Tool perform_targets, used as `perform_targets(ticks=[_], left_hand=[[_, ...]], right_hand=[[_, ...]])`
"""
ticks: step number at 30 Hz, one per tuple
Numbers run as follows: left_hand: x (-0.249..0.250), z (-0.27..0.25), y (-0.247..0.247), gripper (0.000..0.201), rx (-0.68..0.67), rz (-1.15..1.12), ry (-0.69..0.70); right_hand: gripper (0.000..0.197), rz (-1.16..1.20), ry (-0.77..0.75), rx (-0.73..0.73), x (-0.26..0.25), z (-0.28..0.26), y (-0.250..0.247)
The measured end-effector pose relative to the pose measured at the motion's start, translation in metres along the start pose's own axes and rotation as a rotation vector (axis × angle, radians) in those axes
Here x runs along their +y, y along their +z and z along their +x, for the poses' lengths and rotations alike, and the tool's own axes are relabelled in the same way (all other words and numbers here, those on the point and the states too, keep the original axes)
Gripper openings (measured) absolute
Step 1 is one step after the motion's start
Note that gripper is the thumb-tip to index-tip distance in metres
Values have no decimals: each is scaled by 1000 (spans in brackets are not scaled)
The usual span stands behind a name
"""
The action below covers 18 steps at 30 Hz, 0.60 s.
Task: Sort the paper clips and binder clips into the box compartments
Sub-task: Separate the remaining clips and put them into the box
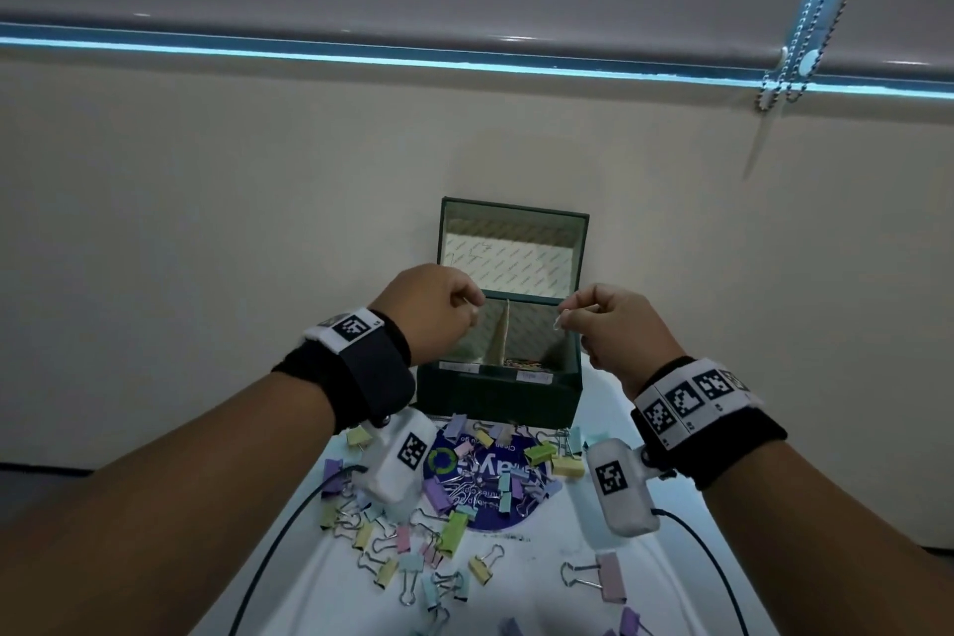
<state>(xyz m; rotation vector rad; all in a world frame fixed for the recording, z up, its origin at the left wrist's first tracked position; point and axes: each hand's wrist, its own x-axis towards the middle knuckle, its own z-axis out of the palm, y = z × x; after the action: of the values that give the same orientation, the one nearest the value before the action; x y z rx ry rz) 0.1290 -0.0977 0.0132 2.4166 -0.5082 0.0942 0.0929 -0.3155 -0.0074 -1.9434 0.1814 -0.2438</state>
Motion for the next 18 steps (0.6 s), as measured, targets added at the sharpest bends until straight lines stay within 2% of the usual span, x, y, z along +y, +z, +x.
perform_targets(ticks=[7, 11, 13, 15, 18], left_hand=[[-14, -4, -4, 14, 31, 89, -5], [-27, -2, -1, 18, 63, 170, 6], [-35, 3, 2, 37, -9, 217, -53], [-42, 8, 9, 56, -141, 241, -97], [-49, 11, 22, 62, -278, 186, -61]], right_hand=[[10, -221, -165, 22, -18, 15, 17], [16, -423, -173, -15, -11, 26, 13], [16, -499, -152, -53, -8, 32, 9], [14, -607, -145, -88, -10, 38, 7], [12, -923, -180, -225, -19, 44, 11]])
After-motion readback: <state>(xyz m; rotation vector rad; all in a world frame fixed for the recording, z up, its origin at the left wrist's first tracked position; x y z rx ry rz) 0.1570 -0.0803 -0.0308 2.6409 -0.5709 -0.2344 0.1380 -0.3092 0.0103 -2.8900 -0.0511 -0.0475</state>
